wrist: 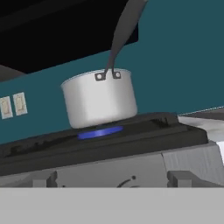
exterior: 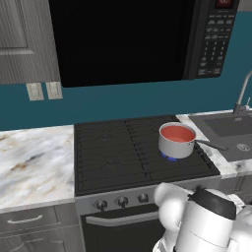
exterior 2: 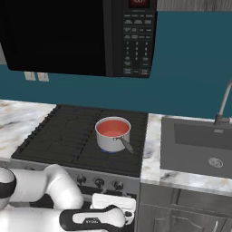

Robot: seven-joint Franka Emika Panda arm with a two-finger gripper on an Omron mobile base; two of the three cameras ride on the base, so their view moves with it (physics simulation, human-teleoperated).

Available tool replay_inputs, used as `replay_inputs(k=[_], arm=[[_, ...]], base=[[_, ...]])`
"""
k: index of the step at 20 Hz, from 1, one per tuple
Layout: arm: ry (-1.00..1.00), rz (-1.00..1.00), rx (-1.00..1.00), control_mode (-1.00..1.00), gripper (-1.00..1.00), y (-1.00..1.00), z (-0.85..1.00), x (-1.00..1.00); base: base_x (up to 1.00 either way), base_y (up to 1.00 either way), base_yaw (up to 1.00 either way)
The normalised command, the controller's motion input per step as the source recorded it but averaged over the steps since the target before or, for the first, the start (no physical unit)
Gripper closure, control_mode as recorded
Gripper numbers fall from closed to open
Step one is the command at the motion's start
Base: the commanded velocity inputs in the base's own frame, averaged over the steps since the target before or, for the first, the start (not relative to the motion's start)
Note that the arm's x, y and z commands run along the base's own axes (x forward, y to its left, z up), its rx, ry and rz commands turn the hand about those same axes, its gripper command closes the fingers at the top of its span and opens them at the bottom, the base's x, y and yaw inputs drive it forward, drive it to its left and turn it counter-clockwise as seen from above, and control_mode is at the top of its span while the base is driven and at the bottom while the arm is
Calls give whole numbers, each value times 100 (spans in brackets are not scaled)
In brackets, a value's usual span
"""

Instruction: Wait until the marinara sauce is simmered to a deep red color and then turn off the stove.

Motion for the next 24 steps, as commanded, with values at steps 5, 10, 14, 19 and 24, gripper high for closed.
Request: replay_inputs(k=[5,10,14,19,24], arm=[[9,0,17,-100,-100,-9,-24,10],[8,0,21,-100,-100,-12,-34,0],[4,0,22,-100,-100,-6,-34,0],[0,0,13,-100,-100,0,-5,0],[0,0,0,-100,-100,0,0,5]], base=[[0,0,0],[0,0,0],[0,0,0],[0,0,0],[0,0,0]])
